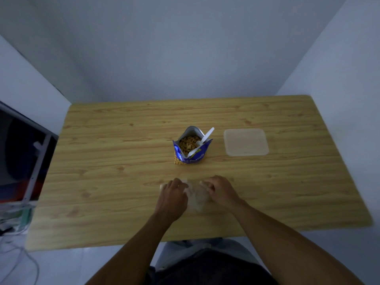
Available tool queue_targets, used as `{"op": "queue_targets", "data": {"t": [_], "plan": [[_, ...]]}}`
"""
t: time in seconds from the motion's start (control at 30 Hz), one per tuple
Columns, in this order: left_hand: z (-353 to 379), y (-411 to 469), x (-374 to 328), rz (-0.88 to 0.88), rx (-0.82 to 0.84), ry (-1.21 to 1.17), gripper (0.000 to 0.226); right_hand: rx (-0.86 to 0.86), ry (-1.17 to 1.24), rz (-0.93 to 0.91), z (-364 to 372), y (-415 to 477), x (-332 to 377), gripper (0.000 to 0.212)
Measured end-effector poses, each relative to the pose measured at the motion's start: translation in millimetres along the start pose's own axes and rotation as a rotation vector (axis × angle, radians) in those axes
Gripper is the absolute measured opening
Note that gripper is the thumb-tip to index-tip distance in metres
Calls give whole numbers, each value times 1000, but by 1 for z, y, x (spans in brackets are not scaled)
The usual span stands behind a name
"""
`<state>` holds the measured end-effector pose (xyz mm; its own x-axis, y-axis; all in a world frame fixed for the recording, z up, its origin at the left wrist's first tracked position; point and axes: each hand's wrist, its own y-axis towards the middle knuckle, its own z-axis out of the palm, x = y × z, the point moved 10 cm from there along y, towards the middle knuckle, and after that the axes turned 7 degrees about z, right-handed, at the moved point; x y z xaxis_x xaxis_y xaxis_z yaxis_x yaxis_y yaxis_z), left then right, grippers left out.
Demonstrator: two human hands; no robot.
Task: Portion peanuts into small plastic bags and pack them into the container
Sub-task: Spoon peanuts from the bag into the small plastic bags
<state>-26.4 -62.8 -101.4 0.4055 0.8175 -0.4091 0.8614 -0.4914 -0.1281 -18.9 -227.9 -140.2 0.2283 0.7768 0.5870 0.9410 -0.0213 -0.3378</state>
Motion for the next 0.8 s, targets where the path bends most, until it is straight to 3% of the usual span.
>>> {"op": "queue_targets", "data": {"t": [0.13,0.27,0.33,0.43,0.6,0.8], "plan": [[-14,11,-8,-61,-80,-203,19,-43,114,58,-30,2,-2,31],[-19,28,-13,-277,-101,-508,36,-108,231,61,-64,6,12,7],[-17,34,-14,-387,-144,-725,42,-133,267,3,-75,5,25,5],[-11,37,-20,-527,-227,-1153,27,-123,354,-27,-83,5,34,12],[-4,36,-30,-588,-228,-1418,37,-65,430,-52,-82,4,38,14],[4,36,-43,-511,-47,-1541,33,-31,455,-5,-79,1,31,7]]}}
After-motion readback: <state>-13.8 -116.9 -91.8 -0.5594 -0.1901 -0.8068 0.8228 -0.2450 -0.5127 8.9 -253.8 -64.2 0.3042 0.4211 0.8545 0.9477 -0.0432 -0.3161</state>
